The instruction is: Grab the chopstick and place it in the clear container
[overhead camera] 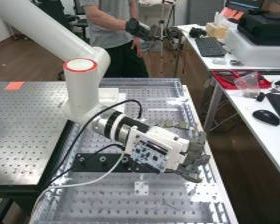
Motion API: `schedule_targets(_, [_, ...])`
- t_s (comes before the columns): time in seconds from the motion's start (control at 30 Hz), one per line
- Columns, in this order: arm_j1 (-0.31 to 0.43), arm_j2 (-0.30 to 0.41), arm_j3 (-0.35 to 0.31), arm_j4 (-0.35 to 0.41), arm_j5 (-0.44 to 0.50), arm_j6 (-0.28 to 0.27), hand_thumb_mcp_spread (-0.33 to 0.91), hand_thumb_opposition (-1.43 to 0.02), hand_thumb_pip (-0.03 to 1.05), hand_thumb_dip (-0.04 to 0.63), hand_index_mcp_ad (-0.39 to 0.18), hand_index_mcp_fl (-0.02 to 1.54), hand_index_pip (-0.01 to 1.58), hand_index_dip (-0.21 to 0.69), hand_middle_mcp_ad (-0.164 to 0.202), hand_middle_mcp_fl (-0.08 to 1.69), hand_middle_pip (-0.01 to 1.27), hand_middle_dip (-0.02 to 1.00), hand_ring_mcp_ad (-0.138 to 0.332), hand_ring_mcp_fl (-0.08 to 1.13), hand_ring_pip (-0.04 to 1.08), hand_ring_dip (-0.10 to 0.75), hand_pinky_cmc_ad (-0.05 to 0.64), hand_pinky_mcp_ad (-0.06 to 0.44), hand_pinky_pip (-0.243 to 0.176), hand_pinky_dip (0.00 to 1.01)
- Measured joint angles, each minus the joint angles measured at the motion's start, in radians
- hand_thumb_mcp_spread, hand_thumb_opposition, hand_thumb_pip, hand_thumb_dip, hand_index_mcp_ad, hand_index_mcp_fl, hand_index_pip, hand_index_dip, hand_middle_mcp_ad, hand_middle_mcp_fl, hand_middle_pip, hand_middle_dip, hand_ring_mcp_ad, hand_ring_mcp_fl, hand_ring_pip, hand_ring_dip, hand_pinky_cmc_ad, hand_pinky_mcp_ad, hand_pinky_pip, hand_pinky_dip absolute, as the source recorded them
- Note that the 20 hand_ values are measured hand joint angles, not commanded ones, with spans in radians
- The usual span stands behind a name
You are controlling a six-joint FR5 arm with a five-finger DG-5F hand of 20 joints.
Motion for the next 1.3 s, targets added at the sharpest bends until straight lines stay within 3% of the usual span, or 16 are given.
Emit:
schedule_targets(0.4, [0.003,-0.002,0.0,-0.003,0.005,0.005,0.57,-0.78,0.66,0.258,-0.12,0.16,1.46,0.112,0.08,0.45,0.83,0.75,0.003,0.52,0.08,0.581,0.312,0.215,-0.024,0.18])
schedule_targets(1.03, [0.001,-0.014,0.023,-0.018,0.016,-0.006,0.61,-0.85,0.64,0.265,-0.124,0.29,1.46,0.103,0.082,0.61,0.8,0.75,0.003,0.57,0.08,0.581,0.328,0.218,-0.016,0.18])
schedule_targets(1.1, [0.001,-0.014,0.024,-0.019,0.021,-0.008,0.68,-0.88,0.63,0.255,-0.12,0.4,1.51,0.082,0.059,0.67,0.85,0.75,0.007,0.58,0.08,0.578,0.326,0.215,-0.019,0.18])
schedule_targets(1.17, [0.002,-0.014,0.025,-0.018,0.026,-0.009,0.69,-0.91,0.63,0.253,-0.12,0.42,1.51,0.086,0.042,0.66,0.86,0.75,0.009,0.6,0.08,0.578,0.344,0.215,-0.014,0.18])
schedule_targets(1.3, [0.005,-0.014,0.028,-0.019,0.034,-0.015,0.7,-0.91,0.63,0.253,-0.075,0.45,1.5,0.08,0.045,0.71,0.86,0.75,0.005,0.65,0.1,0.592,0.342,0.215,-0.017,0.18])
